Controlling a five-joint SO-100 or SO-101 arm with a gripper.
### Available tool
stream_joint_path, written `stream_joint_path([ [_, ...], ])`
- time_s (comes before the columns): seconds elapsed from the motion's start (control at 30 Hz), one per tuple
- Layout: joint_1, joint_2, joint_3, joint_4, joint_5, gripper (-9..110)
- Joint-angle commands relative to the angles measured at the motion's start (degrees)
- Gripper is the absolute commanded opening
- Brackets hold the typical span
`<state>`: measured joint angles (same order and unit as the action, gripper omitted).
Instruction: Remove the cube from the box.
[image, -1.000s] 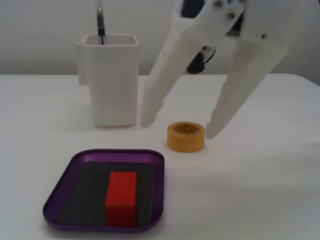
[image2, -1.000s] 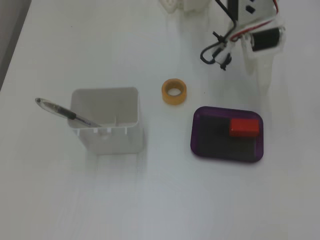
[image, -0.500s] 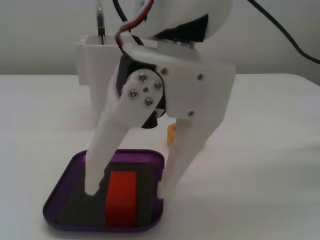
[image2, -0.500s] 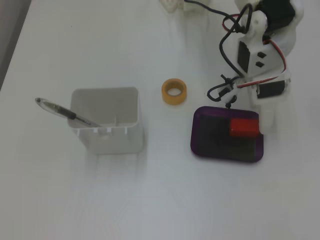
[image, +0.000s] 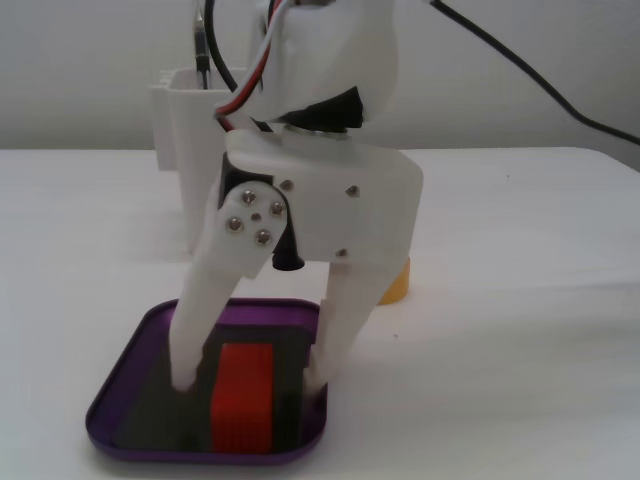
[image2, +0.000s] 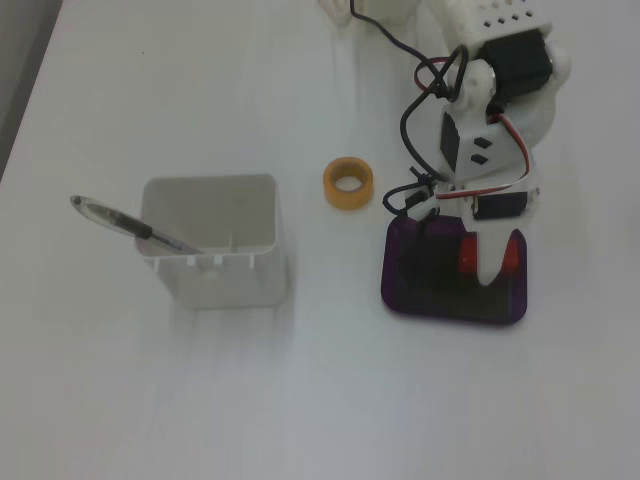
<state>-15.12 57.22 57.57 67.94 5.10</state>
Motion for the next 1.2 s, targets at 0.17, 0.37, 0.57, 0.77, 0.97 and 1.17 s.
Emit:
stream_joint_path([
  [0.17, 0.0, -0.7, -2.5, -2.5, -0.4, 16],
  [0.37, -0.1, -1.2, -2.5, -3.6, -0.4, -1],
  [0.57, -0.4, -0.2, -2.8, -3.3, -0.3, 0],
  [0.77, 0.3, 3.7, -12.1, 4.0, -0.2, 0],
  [0.97, 0.3, 8.4, -18.8, 14.2, -1.8, 0],
  [1.17, 0.3, 16.3, -18.5, 23.0, -1.9, 0],
])
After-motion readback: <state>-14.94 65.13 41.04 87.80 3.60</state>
